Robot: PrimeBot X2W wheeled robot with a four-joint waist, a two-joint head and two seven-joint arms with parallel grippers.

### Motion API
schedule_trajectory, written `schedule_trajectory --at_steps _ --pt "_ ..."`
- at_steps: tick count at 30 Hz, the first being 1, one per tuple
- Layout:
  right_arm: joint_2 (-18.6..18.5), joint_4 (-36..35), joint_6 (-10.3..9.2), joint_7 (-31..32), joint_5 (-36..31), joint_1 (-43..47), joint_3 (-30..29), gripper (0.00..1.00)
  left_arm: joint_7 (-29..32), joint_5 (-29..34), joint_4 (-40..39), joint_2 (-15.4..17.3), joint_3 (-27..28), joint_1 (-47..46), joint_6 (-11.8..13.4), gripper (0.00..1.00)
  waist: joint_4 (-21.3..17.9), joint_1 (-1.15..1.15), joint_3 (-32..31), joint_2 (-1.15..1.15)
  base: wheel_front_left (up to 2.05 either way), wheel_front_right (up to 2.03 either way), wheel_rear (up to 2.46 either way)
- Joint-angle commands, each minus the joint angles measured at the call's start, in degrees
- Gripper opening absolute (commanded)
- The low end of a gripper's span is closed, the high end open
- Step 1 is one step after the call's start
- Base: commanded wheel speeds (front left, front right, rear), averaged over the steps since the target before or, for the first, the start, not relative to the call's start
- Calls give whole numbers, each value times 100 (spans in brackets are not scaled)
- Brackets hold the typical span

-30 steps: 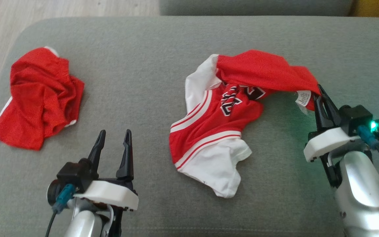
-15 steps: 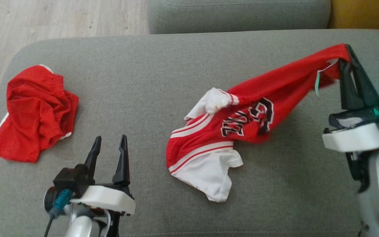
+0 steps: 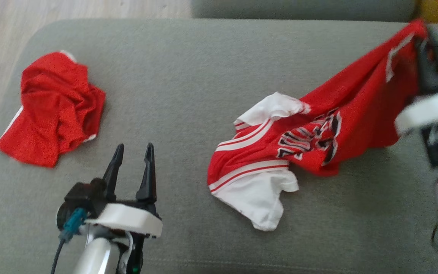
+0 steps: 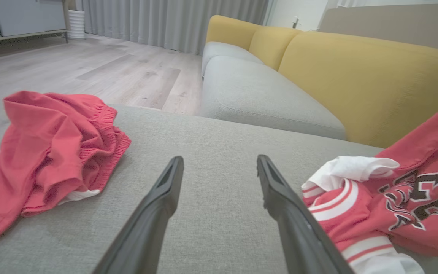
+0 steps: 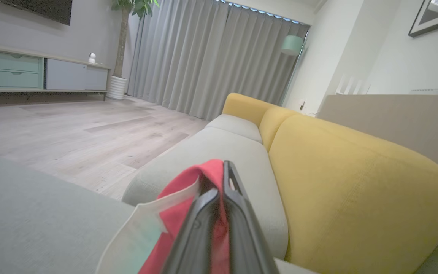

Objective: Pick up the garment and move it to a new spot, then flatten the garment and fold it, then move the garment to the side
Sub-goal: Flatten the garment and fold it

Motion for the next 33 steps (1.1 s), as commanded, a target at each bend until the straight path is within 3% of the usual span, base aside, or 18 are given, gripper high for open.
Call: schedule_trajectory --at_steps 1,11,19,20,21,22,33 --pt "-163 40 42 26 -2 -561 86 0 -70 -65 -230 6 138 -303 33 100 238 0 219 0 0 0 0" --pt "-475 2497 42 -170 -329 -2717 34 0 -70 -216 -334 6 -278 -642 103 100 1076 0 952 0 0 0 0" --pt "-203 3929 42 -964 -1091 -3677 -414 0 -70 -293 -399 6 -528 -817 178 100 1375 0 1213 0 0 0 0" --pt "-165 4088 42 -1011 -1201 -3726 -476 24 -70 -295 -405 6 -550 -826 188 100 1384 0 1224 0 0 0 0" --pt "-123 4248 42 -1046 -1302 -3759 -523 82 -70 -297 -410 6 -571 -834 199 100 1389 0 1233 0 0 0 0" --pt "-80 4397 42 -1090 -1385 -3787 -561 100 -70 -300 -415 6 -588 -841 208 100 1389 0 1241 0 0 0 0" --pt "145 5340 42 -1568 -1534 -4032 -746 100 -70 -157 -378 6 -441 -851 209 100 865 0 1135 0 0 0 0"
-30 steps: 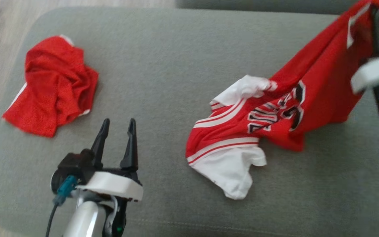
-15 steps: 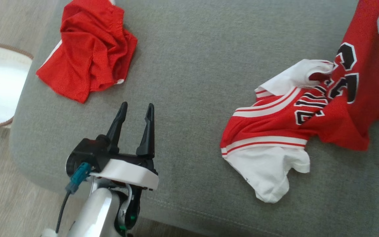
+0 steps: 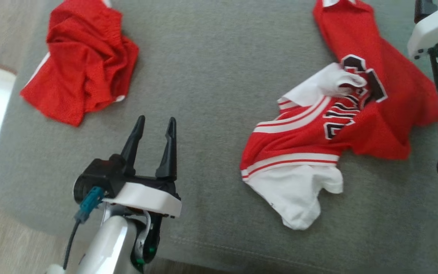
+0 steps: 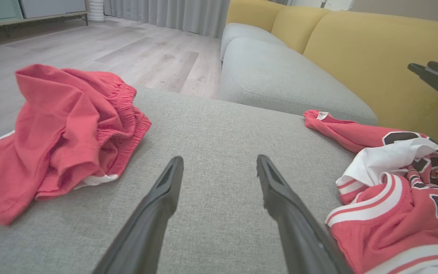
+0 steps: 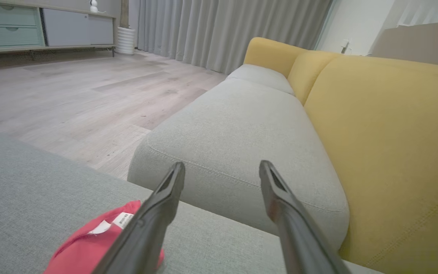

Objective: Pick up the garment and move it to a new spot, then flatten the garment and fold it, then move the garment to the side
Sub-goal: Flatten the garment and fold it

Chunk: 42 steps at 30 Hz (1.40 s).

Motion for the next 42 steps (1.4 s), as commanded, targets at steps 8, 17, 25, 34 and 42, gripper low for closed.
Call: schedule_trajectory --at_steps 8,17,25,34,42 --pt "-18 80 42 -195 770 248 625 100 -69 224 -97 19 486 -10 -69 100 -882 0 -505 0 0 0 0" --pt "21 -298 42 -202 1724 1469 1342 100 -69 360 -90 19 680 171 -150 100 -1347 0 -774 0 0 0 0" --pt "-167 -349 42 -16 2505 2122 2032 100 -69 413 -82 19 661 213 -226 100 -1365 0 -700 0 0 0 0" --pt "-332 141 42 376 2945 1991 2192 100 -69 401 -50 19 593 120 -249 100 -974 0 -521 0 0 0 0" --pt "-319 604 42 420 3167 1762 2251 54 -69 379 -66 19 617 113 -214 100 -765 0 -481 0 0 0 0"
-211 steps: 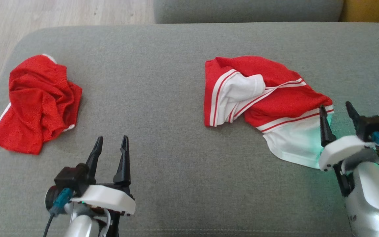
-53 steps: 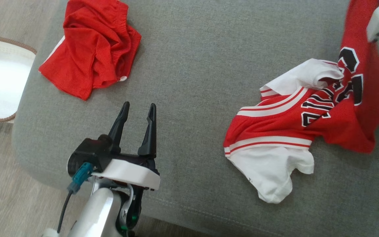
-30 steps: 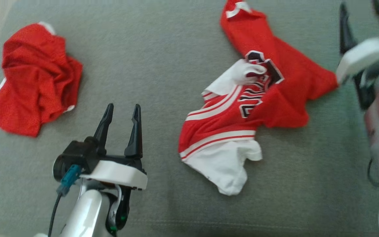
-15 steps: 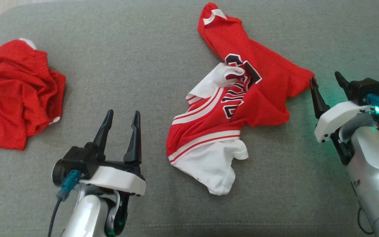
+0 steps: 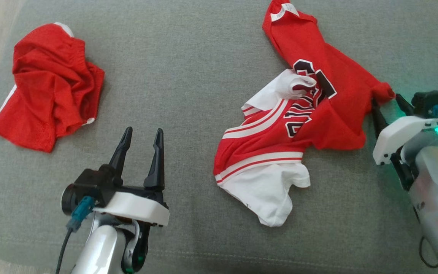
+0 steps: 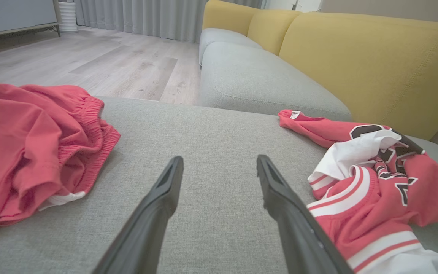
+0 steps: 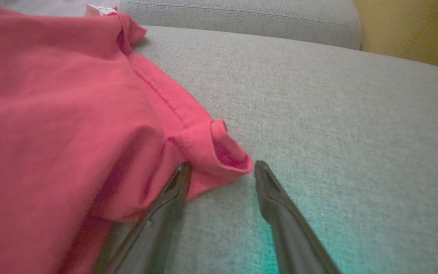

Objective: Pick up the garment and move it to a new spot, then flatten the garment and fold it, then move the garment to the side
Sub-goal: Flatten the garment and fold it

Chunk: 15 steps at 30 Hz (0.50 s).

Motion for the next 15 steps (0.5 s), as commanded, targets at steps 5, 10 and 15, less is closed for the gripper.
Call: schedule_trajectory --at_steps 5,10,15 --pt "61 -23 42 -149 156 -190 233 0 -69 -2 -168 18 188 -169 51 100 -62 0 -42 0 0 0 0" --pt "123 -190 42 -370 365 -169 353 0 -69 -15 -167 18 217 -133 60 100 -246 0 -154 0 0 0 0" --pt "163 -515 42 -503 576 46 347 0 -69 -44 -167 18 256 -80 76 100 -455 0 -281 0 0 0 0"
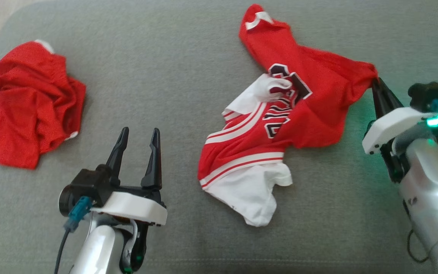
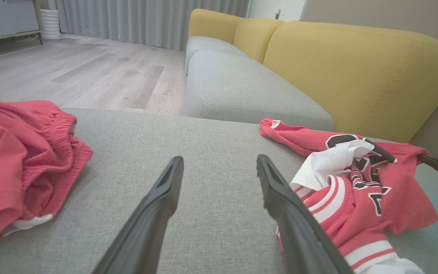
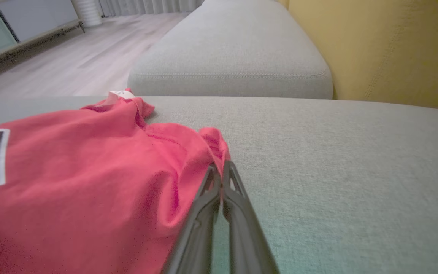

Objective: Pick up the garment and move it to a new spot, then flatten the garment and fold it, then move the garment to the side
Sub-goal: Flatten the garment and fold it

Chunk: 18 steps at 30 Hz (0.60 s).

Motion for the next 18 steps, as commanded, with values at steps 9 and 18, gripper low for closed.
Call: schedule_trajectory --at_steps 9,18 --pt "-1 -1042 42 -141 347 1233 -747 0 -69 -112 -206 18 298 28 84 100 -475 0 -269 0 0 0 0" --pt "410 -1984 42 275 135 2303 -1944 0 -69 -101 -215 18 351 -10 62 100 -559 0 -206 0 0 0 0"
